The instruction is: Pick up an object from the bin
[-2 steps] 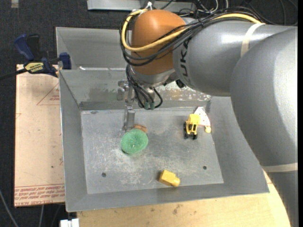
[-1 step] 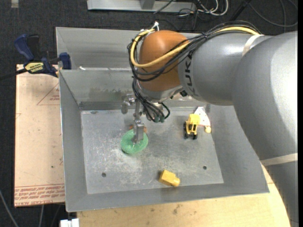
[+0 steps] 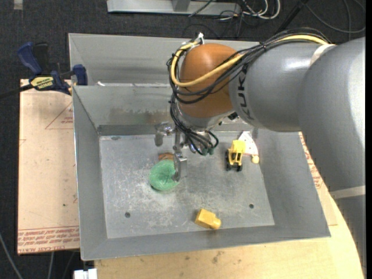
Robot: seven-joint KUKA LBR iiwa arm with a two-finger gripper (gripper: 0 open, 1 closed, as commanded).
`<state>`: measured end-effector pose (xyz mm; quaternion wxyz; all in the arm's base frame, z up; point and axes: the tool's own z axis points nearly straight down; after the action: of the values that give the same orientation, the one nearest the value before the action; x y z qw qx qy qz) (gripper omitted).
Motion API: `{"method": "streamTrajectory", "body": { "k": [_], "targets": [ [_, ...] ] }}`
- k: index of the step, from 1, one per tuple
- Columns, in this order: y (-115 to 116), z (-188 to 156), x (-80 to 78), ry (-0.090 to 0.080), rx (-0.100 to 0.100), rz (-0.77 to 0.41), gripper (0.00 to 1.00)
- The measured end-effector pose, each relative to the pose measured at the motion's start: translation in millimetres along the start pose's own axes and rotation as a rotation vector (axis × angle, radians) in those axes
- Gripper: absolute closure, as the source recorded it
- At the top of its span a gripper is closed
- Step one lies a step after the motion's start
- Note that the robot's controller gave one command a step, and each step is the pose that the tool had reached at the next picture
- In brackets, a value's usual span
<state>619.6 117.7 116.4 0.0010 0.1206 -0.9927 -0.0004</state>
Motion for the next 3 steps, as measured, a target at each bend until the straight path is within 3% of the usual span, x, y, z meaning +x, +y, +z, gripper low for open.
{"method": "streamTrajectory", "body": {
  "k": [1,2,3],
  "targets": [
    [1,-11,-2.7,-0.006,0.001,-0.171,0.0],
    [-1,43,3.6,-0.005,0.002,-0.278,0.0],
    [-1,46,-2.9,-0.007,0.0,-0.379,1.0]
  ]
}}
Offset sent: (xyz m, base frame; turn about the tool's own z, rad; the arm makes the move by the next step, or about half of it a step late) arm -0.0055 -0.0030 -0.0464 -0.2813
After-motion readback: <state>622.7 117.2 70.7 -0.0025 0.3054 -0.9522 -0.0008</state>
